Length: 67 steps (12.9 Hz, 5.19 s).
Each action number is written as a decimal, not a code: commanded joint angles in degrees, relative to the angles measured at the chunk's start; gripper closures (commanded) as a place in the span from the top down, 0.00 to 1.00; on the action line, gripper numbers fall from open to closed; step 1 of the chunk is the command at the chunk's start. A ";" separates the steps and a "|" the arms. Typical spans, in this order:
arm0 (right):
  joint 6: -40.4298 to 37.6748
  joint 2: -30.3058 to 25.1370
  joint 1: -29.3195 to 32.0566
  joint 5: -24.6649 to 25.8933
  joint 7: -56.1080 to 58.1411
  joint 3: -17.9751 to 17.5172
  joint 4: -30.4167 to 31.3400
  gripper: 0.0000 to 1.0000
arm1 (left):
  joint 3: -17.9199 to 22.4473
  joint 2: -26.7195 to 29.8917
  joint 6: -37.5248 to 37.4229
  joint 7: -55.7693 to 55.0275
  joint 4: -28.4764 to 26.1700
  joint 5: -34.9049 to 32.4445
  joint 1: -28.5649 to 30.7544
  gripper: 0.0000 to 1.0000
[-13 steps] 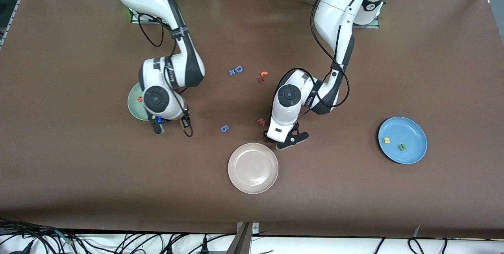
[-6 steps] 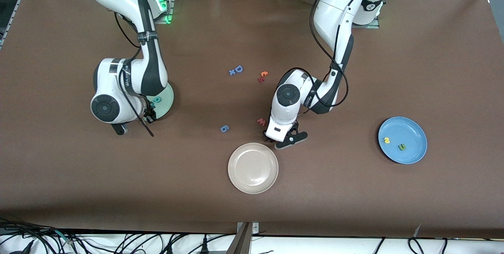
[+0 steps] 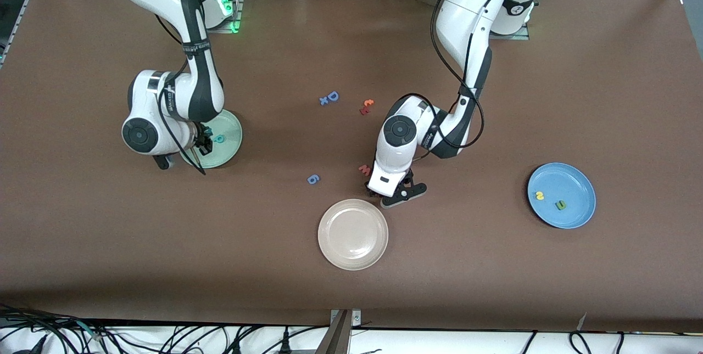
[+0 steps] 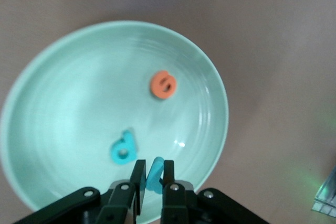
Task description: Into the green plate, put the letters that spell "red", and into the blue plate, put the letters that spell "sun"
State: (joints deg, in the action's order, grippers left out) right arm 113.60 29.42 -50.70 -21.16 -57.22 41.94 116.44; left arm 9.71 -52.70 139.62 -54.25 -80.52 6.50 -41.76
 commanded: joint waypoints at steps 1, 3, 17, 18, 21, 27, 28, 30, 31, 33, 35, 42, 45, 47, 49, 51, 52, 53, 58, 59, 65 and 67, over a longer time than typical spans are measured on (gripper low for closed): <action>5.56 -2.78 -1.42 -0.55 0.79 0.07 7.38 0.11 | 0.49 -2.49 -0.40 0.11 1.25 -1.14 -0.70 0.33; 6.01 -2.35 -1.68 -0.64 0.79 0.07 7.83 0.18 | 0.49 -2.49 -0.40 0.11 1.25 -1.14 -0.70 0.20; -6.37 -2.17 3.75 0.68 16.85 4.73 -15.08 1.00 | 3.48 9.35 -6.28 21.27 -6.21 -1.84 3.95 0.10; -8.20 -2.34 4.98 0.68 20.27 4.82 -16.93 1.00 | 3.65 11.02 -6.55 24.69 -7.79 -1.93 5.35 0.11; -15.05 -2.87 5.79 0.07 30.40 5.70 -20.99 1.00 | 3.57 17.70 -8.22 41.37 -14.38 -1.84 12.55 0.12; -19.56 -10.07 6.57 0.42 45.59 5.17 -22.49 1.00 | 3.39 23.52 -17.53 75.22 -17.47 -1.67 27.67 0.16; -19.91 -11.21 6.75 1.72 47.45 5.17 -22.57 1.00 | 3.39 23.61 -18.06 78.83 -17.82 -1.75 29.43 0.17; -21.40 -13.59 6.84 10.21 49.66 2.56 -22.66 1.00 | 3.39 22.82 -18.06 86.56 -18.27 -1.67 32.51 0.18; -20.36 -16.47 8.67 14.00 49.66 -1.21 -22.66 1.00 | 3.39 22.47 -18.06 89.21 -18.61 -1.67 33.83 0.19; -19.21 -19.12 16.37 18.85 49.84 -12.26 -23.27 1.00 | 3.39 21.86 -18.06 92.39 -18.97 -1.76 35.16 0.26; -18.42 -20.53 27.00 21.68 51.06 -24.82 -23.89 1.00 | 3.39 21.59 -17.98 92.40 -18.97 -1.84 35.25 0.53; -17.19 -25.35 45.41 22.04 53.70 -41.14 -23.19 1.00 | 1.54 30.35 -22.26 85.23 -18.00 -1.31 33.50 1.00; -16.93 -27.66 49.53 22.57 53.88 -43.51 -22.75 1.00 | 1.46 37.03 -26.14 81.77 -18.09 -1.93 32.44 1.00; -19.55 -28.01 50.34 22.30 57.99 -43.61 -22.84 1.00 | 0.32 41.78 -27.72 79.14 -18.79 -1.93 32.61 1.00; -19.73 -27.92 50.52 21.52 60.47 -43.26 -23.01 1.00 | -0.21 47.05 -31.32 74.41 -19.32 -1.93 32.53 1.00; -20.18 -28.36 50.43 20.28 59.95 -42.38 -23.19 1.00 | -2.40 53.03 -33.78 70.88 -22.91 -2.02 33.23 1.00; -19.83 -28.45 51.30 20.19 59.94 -42.46 -23.19 1.00 | -2.67 55.05 -34.32 70.34 -24.58 -2.02 33.49 1.00; -20.00 -28.97 51.40 20.37 59.86 -42.55 -23.19 1.00 | -3.11 56.73 -34.41 70.25 -25.81 -2.02 33.84 1.00; -20.36 -30.99 50.78 20.55 59.59 -42.47 -22.23 1.00 | -11.54 57.54 -34.93 68.06 -25.48 -2.11 40.43 1.00; -20.44 -31.69 50.61 20.72 59.59 -42.55 -22.05 1.00 | -11.73 57.27 -35.29 68.05 -25.21 -2.19 40.61 1.00; -19.74 -31.44 50.79 19.84 60.46 -42.38 -21.08 1.00 | -11.73 54.12 -38.01 67.96 -20.65 -3.07 40.52 1.00; -19.82 -31.44 50.79 20.02 60.56 -42.38 -21.17 1.00 | -11.55 53.67 -38.19 67.97 -20.02 -3.07 40.52 1.00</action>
State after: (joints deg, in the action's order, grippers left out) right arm 93.39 -1.01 -0.58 -0.10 2.01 -0.23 94.31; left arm -1.09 2.67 103.23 14.61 -103.39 5.11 -1.97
